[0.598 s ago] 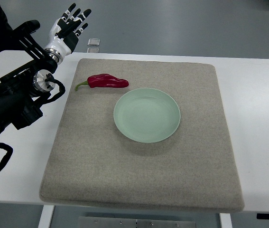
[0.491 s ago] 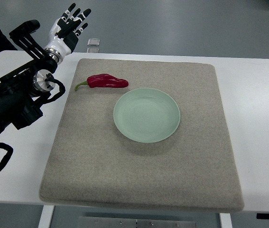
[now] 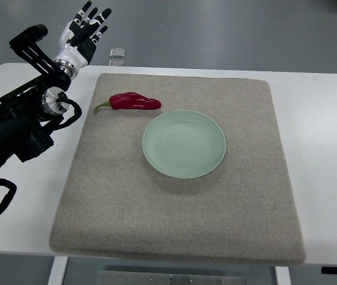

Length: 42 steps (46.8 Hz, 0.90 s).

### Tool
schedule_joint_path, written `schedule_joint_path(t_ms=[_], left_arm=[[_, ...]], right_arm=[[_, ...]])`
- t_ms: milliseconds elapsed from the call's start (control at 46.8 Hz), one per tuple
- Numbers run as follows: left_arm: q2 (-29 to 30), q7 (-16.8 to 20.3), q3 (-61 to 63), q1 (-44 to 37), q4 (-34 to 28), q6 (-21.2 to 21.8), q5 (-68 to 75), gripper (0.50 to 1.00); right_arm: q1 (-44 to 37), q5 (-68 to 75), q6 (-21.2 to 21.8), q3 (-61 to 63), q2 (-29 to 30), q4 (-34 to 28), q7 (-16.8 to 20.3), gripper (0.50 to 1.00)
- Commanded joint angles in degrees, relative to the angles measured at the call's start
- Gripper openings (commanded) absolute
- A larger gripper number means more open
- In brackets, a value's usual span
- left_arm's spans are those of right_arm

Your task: Place red pepper on plate with left hand

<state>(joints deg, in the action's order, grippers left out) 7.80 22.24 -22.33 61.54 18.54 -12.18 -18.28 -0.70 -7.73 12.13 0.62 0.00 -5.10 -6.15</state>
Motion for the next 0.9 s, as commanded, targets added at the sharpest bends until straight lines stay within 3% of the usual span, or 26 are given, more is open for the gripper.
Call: schedule_joint_path(t_ms=[0,321,876], left_arm=[[-0.3,-0.1,0.0,0.1,0.0,0.7,0.0,0.994],[-1.0,-0.4,1.1,0.9,-0.4,0.6,2.1,0.994],[-1.0,-0.4,1.1,3.1,-0.3,0.5,30.2,0.992]], right_arm=[[0.0,0.0,0.0,0.0,0.0,0.0,0.0,0.928],[0.0,0.0,0.0,0.0,0.0,0.0,0.0,0.928],[0.0,0.0,0.0,0.0,0.0,0.0,0.0,0.928]])
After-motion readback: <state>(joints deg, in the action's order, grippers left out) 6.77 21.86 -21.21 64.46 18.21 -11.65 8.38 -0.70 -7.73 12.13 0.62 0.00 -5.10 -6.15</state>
